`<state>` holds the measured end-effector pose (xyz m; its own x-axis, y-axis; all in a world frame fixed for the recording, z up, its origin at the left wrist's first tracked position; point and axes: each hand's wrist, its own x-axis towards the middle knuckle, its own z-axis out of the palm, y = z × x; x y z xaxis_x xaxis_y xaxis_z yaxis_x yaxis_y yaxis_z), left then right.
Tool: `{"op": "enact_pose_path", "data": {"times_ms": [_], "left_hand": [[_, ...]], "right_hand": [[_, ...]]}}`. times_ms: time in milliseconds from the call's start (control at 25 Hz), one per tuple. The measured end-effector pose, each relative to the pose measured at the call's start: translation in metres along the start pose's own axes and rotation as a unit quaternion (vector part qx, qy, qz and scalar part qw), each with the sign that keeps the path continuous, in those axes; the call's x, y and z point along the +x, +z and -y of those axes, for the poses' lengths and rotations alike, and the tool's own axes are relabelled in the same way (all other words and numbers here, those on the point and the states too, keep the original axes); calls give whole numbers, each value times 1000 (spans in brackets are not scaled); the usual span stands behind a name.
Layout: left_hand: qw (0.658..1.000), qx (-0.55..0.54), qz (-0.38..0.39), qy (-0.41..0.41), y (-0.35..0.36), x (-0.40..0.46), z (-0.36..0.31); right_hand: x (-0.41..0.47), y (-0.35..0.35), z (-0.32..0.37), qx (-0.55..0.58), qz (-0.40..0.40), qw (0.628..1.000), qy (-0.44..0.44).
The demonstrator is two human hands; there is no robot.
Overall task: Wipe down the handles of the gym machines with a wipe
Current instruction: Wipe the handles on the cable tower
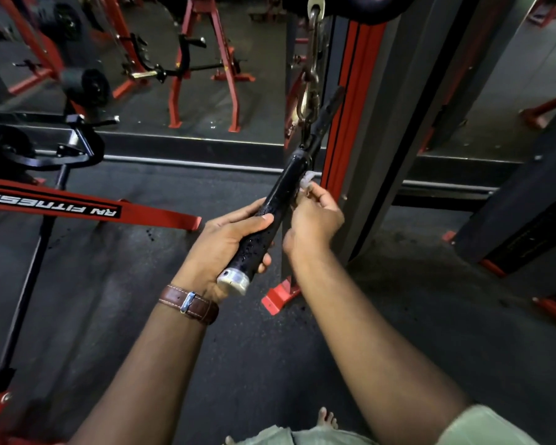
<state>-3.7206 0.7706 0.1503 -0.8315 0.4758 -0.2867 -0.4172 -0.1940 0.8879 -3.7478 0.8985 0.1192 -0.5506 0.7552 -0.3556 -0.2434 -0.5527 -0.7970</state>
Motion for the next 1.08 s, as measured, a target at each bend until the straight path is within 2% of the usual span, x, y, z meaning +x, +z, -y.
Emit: {"op": "enact_pose_path", "data": {"times_ms": [40,80,160,240,360,440,520,560,600,720,800,880,960,1080], "left_hand": [[1000,3,-3,1,1,1,-2],[1000,9,-8,2,1,1,-4],[1000,19,-13,4,-2,1,-8],[999,38,-12,8,-3,1,-7],[998,52,-25,10,0,-1,-4],[998,40,-45,1,0,-2,-1],[998,17,-63,-19,0,-3,0],[997,5,-71,-27,-1,-4,1],[997,-5,-77,-32,-1,-4,2],[996,-21,-83,-36,0,-4,2],[996,-26,-71,-44,-3,-3,1],[997,-27,-55,-51,-6,-5,2],[997,-28,-47,-50,-5,-5,4],[997,-32,-42,-47,-1,-4,2]], "right_hand": [[-12,-7,1,-67,30,994,-86],[-26,-20,-1,-141,76,968,-193],[-34,-42,0,-252,165,873,-384],[-2,-32,17,-334,181,794,-475],[40,11,48,-496,189,674,-513],[37,24,58,-604,281,548,-507],[12,28,67,-682,386,420,-458],[4,31,71,-707,408,379,-436],[0,39,76,-731,396,353,-429],[-1,66,88,-800,301,317,-411],[-15,68,80,-814,340,272,-385],[-39,62,74,-816,426,217,-325],[-41,63,79,-816,439,214,-309],[-19,71,89,-835,319,267,-359]]}}
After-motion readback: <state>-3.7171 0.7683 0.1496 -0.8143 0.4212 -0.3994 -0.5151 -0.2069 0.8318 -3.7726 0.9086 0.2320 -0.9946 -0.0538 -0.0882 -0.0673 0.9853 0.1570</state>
